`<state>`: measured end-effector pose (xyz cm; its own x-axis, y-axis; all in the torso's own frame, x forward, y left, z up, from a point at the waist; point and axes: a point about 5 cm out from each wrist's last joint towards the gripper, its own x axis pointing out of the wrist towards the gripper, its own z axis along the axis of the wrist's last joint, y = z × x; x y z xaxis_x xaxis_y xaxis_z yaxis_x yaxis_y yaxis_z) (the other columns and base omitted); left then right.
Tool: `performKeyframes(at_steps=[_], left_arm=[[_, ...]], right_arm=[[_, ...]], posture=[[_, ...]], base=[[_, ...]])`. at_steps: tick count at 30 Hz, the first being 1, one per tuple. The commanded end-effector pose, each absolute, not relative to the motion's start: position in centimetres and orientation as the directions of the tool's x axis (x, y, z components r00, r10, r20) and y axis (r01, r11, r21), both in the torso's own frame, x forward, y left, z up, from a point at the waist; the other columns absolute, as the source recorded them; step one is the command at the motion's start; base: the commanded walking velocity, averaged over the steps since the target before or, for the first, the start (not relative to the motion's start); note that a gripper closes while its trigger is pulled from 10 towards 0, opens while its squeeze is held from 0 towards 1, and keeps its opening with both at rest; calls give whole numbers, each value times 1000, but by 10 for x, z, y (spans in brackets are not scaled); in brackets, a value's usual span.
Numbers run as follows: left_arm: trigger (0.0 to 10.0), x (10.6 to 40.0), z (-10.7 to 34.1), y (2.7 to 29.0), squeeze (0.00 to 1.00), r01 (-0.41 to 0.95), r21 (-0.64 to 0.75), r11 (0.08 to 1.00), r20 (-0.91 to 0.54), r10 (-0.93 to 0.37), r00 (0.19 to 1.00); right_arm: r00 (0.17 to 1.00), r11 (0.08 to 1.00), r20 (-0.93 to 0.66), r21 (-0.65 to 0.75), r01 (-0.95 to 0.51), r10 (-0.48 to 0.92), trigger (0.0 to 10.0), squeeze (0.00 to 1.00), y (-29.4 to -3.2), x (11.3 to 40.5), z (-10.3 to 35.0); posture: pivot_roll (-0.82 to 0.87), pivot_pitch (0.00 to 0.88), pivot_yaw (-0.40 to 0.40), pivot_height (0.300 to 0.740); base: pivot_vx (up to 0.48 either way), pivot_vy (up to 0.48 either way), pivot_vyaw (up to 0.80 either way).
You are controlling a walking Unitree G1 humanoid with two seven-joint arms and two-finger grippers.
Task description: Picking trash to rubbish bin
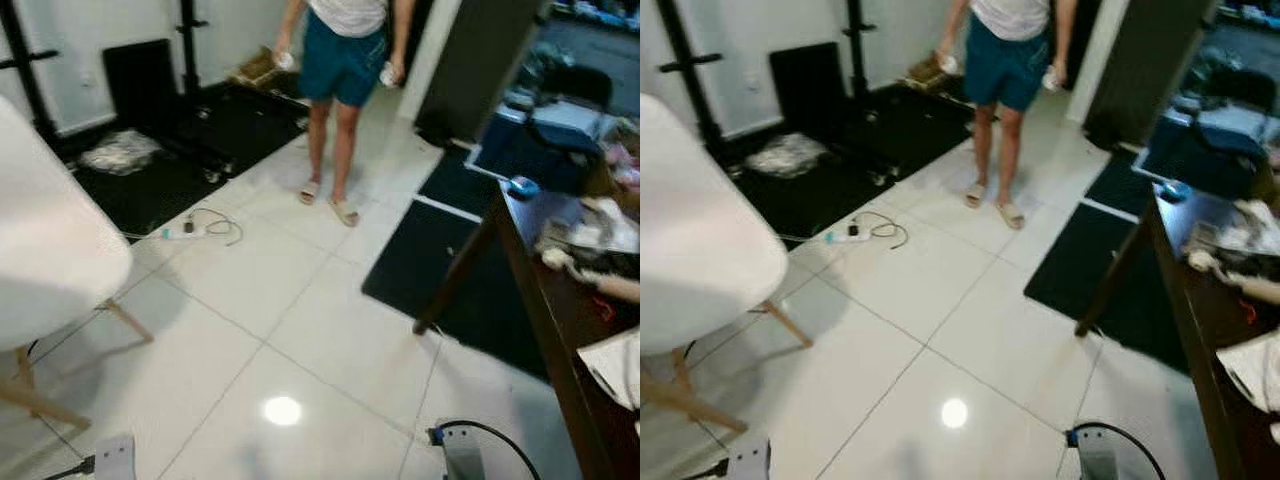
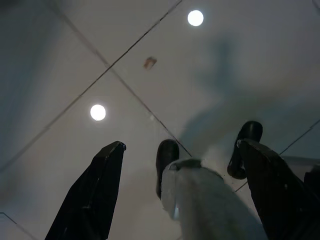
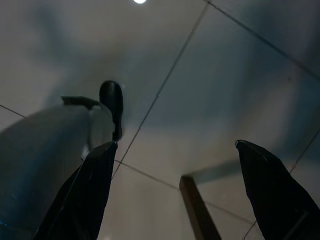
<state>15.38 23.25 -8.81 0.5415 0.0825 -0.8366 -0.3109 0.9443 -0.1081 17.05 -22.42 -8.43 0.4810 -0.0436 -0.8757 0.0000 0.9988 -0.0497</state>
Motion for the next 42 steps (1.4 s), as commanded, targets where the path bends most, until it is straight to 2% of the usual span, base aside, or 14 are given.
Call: performKeyframes(at_steps=[1, 11, 12, 17, 18, 23, 28, 29, 30, 32, 36, 37, 38, 42], left_arm=[[10000, 147, -94, 217, 0, -288, -128, 949, -851, 44, 523], [10000, 138, -99, 210, 0, -313, -122, 942, -864, 55, 501], [10000, 137, -99, 211, 0, -322, -116, 940, -862, 65, 502], [10000, 138, -98, 214, 0, -358, -114, 927, -857, 90, 507], [10000, 136, -99, 214, 0, -385, -118, 915, -856, 102, 506], [10000, 132, -101, 211, 0, -387, -118, 914, -863, 99, 496], [10000, 128, -102, 214, 0, -288, -77, 955, -875, 74, 479], [10000, 128, -101, 217, 0, -254, -60, 965, -877, 70, 475], [10000, 128, -101, 217, 0, -254, -60, 965, -877, 70, 475], [10000, 131, -98, 225, 0, -159, -18, 987, -880, 60, 471], [10000, 138, -95, 230, 0, -63, 21, 998, -880, 48, 472], [10000, 144, -92, 233, 0, 88, 70, 994, -886, 21, 462], [10000, 146, -91, 233, 0, 160, 91, 983, -891, 8, 454], [10000, 155, -87, 233, 0, 195, 109, 975, -887, 6, 462]], right_arm=[[471, 998, -881, -59, -12, -47, 10000, 0, -225, 169, -85], [486, 994, -874, -53, -95, 0, 10000, 0, -215, 177, -83], [489, 992, -872, -54, -110, 7, 10000, 0, -215, 179, -82], [476, 982, -879, -71, -177, 23, 10000, 0, -215, 180, -81], [473, 971, -881, -82, -224, 34, 10000, 0, -215, 182, -80], [481, 972, -876, -86, -219, 31, 10000, 0, -216, 186, -78], [498, 983, -867, -80, -167, 14, 10000, 0, -212, 189, -78], [505, 988, -863, -64, -138, 15, 10000, 0, -209, 189, -79], [505, 988, -863, -64, -138, 15, 10000, 0, -209, 189, -79], [512, 996, -859, -26, -85, 22, 10000, 0, -198, 188, -81], [512, 1000, -859, 10, -24, 21, 10000, 0, -189, 183, -85], [511, 998, -860, 44, 38, 18, 10000, 0, -181, 177, -88], [510, 997, -860, 55, 58, 18, 10000, 0, -179, 176, -89], [502, 994, -864, 68, 84, 17, 10000, 0, -176, 170, -92]], posture=[[83, 56, -73, 740], [83, 72, -122, 740], [86, 59, -155, 740], [90, 55, -195, 740], [98, 55, -223, 740], [112, 59, -229, 740], [117, 38, -146, 740], [109, 35, -98, 740], [109, 35, -98, 740], [93, 25, -30, 740], [79, 15, 16, 740], [51, 6, 66, 740], [47, 6, 71, 740], [32, 4, 92, 740]], base=[[0, 0, -788], [0, 0, -748], [0, 0, 0], [0, 0, 0], [0, 0, 0], [0, 0, 0], [0, 0, 0], [0, 0, 0], [0, 0, 0], [0, 0, 0], [0, 0, 0], [0, 0, 0], [0, 0, 0], [0, 0, 0]])
